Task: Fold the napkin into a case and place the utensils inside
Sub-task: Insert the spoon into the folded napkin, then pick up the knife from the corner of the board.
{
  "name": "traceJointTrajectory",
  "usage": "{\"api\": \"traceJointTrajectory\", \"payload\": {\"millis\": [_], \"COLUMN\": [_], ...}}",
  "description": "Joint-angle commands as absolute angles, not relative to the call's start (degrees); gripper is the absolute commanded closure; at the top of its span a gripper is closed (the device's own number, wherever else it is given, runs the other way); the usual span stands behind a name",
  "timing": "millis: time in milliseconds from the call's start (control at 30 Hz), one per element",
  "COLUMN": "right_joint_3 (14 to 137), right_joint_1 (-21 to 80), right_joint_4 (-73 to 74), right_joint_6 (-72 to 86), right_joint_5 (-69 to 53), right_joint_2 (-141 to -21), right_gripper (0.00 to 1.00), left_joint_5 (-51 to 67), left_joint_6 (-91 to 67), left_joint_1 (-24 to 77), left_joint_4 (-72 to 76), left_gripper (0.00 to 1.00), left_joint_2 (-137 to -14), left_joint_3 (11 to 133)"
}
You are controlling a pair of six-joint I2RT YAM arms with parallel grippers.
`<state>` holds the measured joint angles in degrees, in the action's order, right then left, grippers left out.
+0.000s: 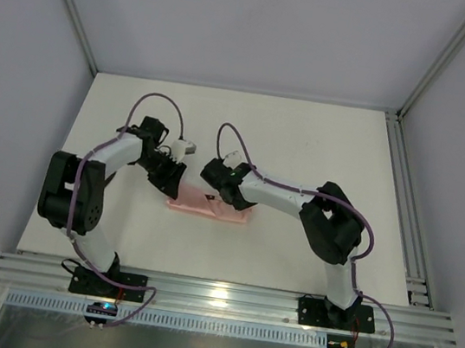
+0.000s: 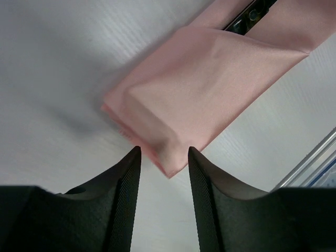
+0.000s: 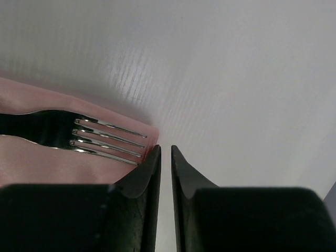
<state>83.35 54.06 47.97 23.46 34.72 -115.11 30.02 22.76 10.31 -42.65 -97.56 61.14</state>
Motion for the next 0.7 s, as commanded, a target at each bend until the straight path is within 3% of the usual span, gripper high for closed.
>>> {"api": "traceJointTrajectory", "payload": {"millis": [0, 167, 267, 467, 667], "right_joint_3": [81.13, 78.75, 79.01, 78.84, 78.22], "right_joint_1": [53.09, 51.77, 51.68, 51.68, 51.59], "right_joint_4": [48.34, 46.15, 45.88, 45.44, 45.88], "right_joint_6": [23.47, 20.58, 18.56, 17.49, 17.66], "right_joint_5": [38.23, 38.58, 38.15, 37.18, 36.12], "right_joint_2": [-111.63, -106.28, -103.55, -100.2, -98.96], "right_gripper": [0.83, 0.68, 0.56, 0.52, 0.52], "left_joint_5": [29.18, 22.34, 17.59, 8.97, 7.47], "left_joint_6": [24.43, 28.91, 32.33, 39.89, 45.35], "left_joint_1": [4.15, -3.94, -11.74, -23.72, -28.83], "left_joint_4": [-47.54, -56.22, -61.76, -60.56, -54.15], "left_gripper": [0.55, 0.43, 0.43, 0.43, 0.43], "left_joint_2": [-91.77, -84.83, -83.06, -82.88, -87.62], "left_joint_3": [66.87, 69.34, 67.95, 60.4, 56.26]}}
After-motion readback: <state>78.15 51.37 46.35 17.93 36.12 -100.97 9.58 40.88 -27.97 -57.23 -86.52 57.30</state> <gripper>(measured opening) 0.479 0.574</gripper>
